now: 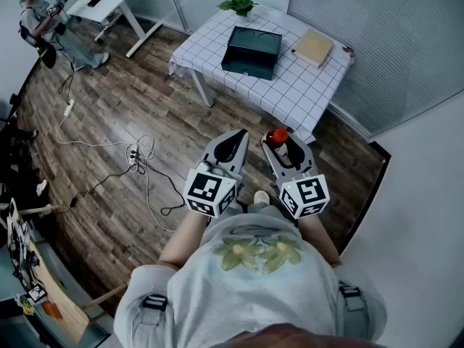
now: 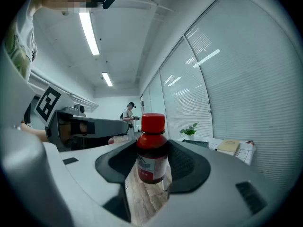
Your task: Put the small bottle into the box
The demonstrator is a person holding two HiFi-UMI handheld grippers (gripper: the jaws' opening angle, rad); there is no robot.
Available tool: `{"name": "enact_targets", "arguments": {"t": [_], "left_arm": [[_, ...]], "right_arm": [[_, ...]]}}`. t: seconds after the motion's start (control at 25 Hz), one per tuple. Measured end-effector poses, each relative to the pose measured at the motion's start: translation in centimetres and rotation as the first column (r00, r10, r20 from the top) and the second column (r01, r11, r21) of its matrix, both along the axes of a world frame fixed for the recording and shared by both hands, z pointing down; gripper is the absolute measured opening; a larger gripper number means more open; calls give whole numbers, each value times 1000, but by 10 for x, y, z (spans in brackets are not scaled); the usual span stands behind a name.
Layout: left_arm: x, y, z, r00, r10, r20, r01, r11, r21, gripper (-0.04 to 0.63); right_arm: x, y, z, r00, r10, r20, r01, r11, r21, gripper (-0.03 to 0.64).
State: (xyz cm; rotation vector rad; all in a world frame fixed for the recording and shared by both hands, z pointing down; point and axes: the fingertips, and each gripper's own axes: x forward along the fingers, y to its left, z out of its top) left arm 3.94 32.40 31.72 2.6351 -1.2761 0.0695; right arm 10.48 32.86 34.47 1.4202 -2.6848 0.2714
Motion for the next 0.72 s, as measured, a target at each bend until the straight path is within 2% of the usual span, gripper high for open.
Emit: {"name": "enact_targets", "arguments": {"t": [0.36,0.72], "left_arm": [[25,-8,11,1000,3,5,-3,1000,-1,7],[56,-13,15,999,-45,-5,46,999,10,7]], "right_arm": [[22,-5,3,1000,-19,-3,19,1000,16,207],[57,-11,8,998,-61,13,60,998,34,207]]}}
